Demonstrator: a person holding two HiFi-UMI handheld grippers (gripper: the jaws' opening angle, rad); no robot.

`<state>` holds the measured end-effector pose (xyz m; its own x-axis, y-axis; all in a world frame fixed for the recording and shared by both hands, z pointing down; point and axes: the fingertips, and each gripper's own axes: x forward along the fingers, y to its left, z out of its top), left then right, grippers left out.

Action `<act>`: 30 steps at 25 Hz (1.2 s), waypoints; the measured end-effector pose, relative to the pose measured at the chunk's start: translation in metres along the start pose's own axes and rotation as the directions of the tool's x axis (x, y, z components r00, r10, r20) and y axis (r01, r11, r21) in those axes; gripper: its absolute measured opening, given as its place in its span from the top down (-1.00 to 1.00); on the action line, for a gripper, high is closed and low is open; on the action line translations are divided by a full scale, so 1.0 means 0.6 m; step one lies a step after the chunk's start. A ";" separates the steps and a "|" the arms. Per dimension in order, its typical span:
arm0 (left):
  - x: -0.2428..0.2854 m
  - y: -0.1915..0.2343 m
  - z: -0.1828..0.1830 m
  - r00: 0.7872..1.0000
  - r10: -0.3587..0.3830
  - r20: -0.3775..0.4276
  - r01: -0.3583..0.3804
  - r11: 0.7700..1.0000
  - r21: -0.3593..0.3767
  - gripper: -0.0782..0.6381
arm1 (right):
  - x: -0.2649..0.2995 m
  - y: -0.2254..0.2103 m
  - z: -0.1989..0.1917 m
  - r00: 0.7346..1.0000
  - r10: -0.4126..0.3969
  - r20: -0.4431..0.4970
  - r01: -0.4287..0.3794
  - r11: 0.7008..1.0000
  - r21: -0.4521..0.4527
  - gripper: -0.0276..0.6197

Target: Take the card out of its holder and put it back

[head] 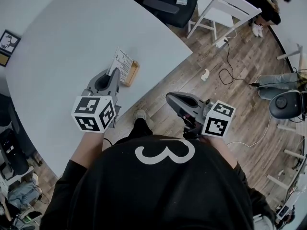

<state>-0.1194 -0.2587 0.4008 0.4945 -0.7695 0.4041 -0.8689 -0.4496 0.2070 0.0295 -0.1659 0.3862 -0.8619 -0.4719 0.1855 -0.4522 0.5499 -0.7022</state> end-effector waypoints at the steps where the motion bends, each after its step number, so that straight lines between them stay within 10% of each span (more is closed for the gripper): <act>1: 0.000 0.000 -0.001 1.000 -0.001 -0.002 0.001 1.000 -0.001 0.71 | -0.001 -0.001 -0.001 1.000 -0.002 0.001 0.002 1.000 0.001 0.89; 30: 0.037 -0.006 -0.089 0.991 -0.011 -0.130 0.014 1.000 0.022 0.71 | -0.022 -0.010 -0.017 1.000 -0.022 0.017 0.021 1.000 0.022 0.89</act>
<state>-0.1064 -0.2498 0.4563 0.4967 -0.6993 0.5140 -0.8614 -0.4698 0.1931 0.0410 -0.1558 0.3953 -0.8480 -0.4951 0.1891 -0.4651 0.5242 -0.7133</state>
